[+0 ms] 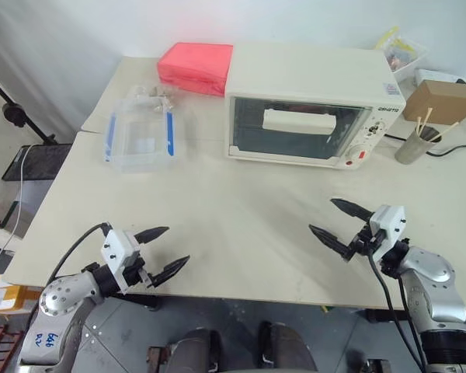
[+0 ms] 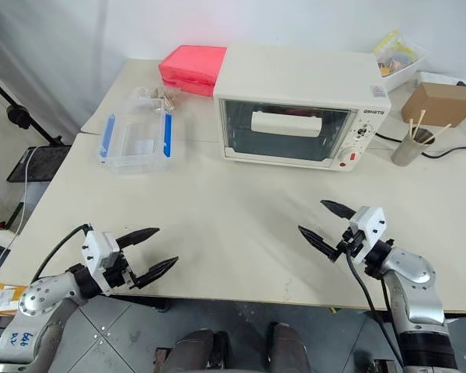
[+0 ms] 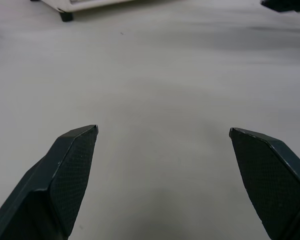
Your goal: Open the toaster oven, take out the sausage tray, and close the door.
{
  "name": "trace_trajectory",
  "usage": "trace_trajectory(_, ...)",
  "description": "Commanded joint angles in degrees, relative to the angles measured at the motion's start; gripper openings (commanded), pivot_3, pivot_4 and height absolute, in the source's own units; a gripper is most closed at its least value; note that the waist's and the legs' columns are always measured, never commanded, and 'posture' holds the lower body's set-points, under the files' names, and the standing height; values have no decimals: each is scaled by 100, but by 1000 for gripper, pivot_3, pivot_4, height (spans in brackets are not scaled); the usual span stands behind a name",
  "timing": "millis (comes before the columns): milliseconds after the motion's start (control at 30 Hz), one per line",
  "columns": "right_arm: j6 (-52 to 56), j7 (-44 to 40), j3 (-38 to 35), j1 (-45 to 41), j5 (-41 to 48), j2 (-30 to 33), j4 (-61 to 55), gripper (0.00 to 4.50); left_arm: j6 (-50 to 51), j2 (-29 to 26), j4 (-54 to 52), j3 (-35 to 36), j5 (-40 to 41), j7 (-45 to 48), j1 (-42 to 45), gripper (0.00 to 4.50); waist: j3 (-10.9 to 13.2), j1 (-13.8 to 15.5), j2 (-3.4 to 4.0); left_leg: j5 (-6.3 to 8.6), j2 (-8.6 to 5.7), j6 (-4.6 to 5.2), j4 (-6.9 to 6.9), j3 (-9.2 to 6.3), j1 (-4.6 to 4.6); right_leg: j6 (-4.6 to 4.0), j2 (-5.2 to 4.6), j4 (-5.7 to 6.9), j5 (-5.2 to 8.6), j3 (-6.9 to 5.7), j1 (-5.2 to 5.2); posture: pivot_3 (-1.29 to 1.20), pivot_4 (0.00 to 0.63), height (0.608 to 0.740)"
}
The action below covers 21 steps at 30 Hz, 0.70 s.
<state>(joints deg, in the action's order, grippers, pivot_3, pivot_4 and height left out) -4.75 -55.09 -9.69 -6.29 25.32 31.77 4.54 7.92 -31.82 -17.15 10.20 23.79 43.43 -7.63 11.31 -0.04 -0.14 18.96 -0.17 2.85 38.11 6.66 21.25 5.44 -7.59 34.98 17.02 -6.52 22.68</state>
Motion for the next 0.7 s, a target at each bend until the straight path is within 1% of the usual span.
trace_trajectory(33, 205, 43, -128, -107, 212, 21, -237, 4500, -10, -5, -202, 25, -47, -107, 109, 4481, 0, -3, 0, 0, 0, 0, 0, 0, 0, 0, 0, 1, 0, 0, 0, 0, 150, 740)
trace_trajectory(100, 469, 142, -177, -225, 359, 16, -380, 4500, 131, 12, -203, 7, 86, -112, 224, 4481, 0, -5, 0, 0, 0, 0, 1, 1, -1, 0, 0, 2, 0, 0, 0, 0, 150, 740)
trace_trajectory(200, 969, 385, -304, -568, 678, 2, -521, 4500, 422, 129, -181, 95, 596, -54, 532, 4481, 1, -11, 2, -1, 0, -1, 1, 0, -1, 0, 1, 4, 0, 0, 0, 0, 150, 740)
trace_trajectory(300, 1350, 679, -440, -1229, 873, -5, -338, 4500, 879, 282, -87, 269, 1412, 54, 1017, 4481, 1, -9, 2, -1, 0, -2, 5, 0, 0, 0, 1, 6, 0, 0, 0, 0, 150, 740)
trace_trajectory(467, 1513, 671, -395, -1846, 804, 9, -27, 4500, 1116, 382, -39, 169, 1571, 21, 1410, 4481, 1, -9, 1, -4, 1, 1, 6, -3, 1, 1, 7, 33, -1, -11, 0, 0, 150, 740)
trace_trajectory(700, 988, 601, -294, -2468, 602, -323, 376, 4500, 1049, 541, 90, 59, 1459, 112, 1522, 4481, 1, -12, 1, -8, -3, 17, 12, 2, 9, 4, 7, 30, -2, -19, 0, 0, 150, 740)
